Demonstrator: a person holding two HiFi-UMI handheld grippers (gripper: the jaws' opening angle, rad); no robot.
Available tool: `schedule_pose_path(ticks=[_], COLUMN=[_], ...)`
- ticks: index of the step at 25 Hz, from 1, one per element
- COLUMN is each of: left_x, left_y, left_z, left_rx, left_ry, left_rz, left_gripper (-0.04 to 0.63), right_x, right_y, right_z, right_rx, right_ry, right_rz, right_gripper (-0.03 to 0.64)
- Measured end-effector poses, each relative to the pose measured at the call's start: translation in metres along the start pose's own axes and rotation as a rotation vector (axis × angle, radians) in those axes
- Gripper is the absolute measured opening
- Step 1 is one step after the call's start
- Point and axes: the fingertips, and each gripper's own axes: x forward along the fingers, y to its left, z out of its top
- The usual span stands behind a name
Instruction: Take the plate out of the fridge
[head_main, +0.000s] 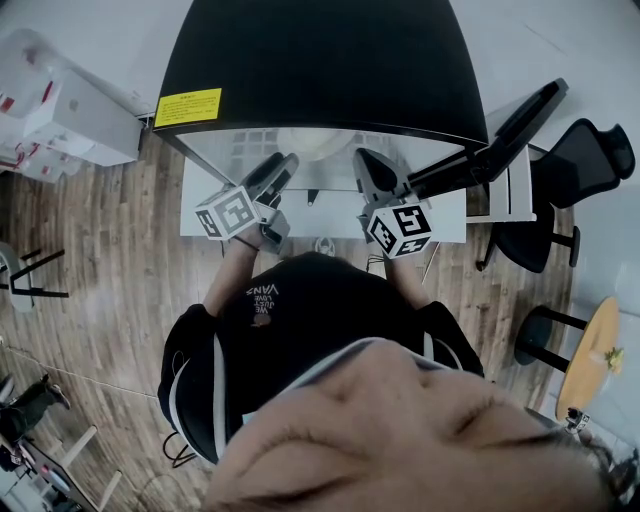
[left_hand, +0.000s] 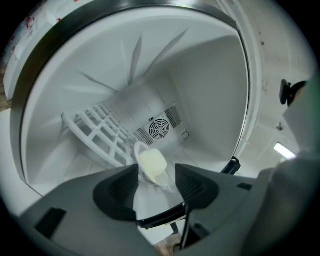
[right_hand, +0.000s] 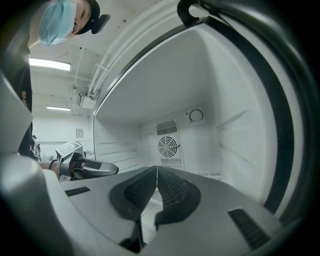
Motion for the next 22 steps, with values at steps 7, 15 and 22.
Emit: schedule_pose_path(ticks=[7, 15, 22], left_x=[0.009, 0.013, 0.014], left_y=[-0.008, -0.009, -0.004], left_z=[-0.006, -0.008, -0.006], left_rx=[-0.084, -0.149, -0.259], left_ry=[0.012, 0.015, -0.007], left_rz=[-0.053, -0.072, -0.062], left_gripper=[0.212, 0.212, 0.196], right_x=[-0.003, -0.004, -0.005], right_y=[-0.004, -0.004, -0.005], right_z=[0.000, -0.001, 0.000], right_rx=[0.001, 0.008, 0.011], right_ry=[-0.001, -0.003, -0.006], right_rz=[-0.006, -0.002, -0.006], right_gripper=[0.012, 0.012, 0.012])
